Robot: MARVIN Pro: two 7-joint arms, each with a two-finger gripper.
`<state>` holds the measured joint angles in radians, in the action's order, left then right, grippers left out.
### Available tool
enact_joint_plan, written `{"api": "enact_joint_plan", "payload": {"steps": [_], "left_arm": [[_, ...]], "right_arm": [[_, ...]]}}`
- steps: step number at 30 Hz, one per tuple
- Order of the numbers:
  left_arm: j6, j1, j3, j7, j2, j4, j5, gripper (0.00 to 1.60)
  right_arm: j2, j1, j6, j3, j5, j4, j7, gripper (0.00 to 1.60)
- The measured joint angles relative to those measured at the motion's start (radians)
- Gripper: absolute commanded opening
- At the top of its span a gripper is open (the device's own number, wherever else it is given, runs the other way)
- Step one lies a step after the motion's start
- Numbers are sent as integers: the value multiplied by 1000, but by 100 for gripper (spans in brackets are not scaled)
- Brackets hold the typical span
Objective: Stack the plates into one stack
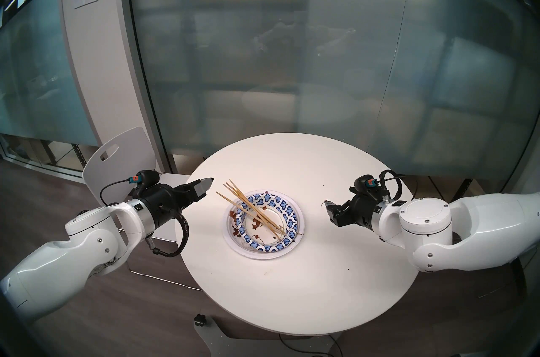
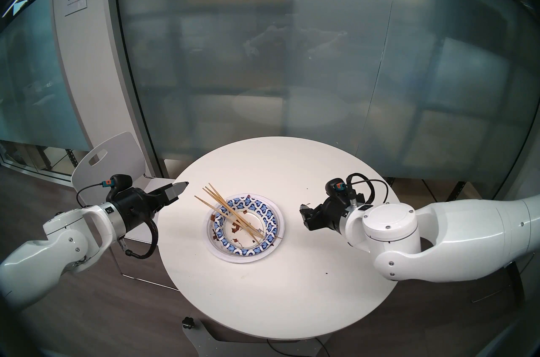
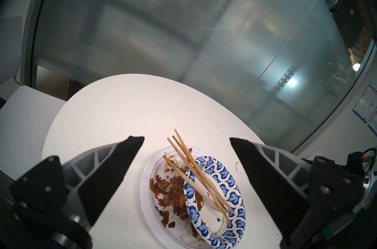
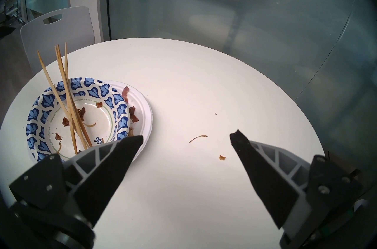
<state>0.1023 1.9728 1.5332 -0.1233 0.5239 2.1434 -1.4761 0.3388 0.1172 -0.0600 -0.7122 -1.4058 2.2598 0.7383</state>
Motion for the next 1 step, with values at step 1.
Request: {"api": "enact_joint_plan", "payload": {"steps": [1], "left_arm": [[0,0,0,0,0,0,0,160]], "right_arm": [[0,0,0,0,0,0,0,160]]}}
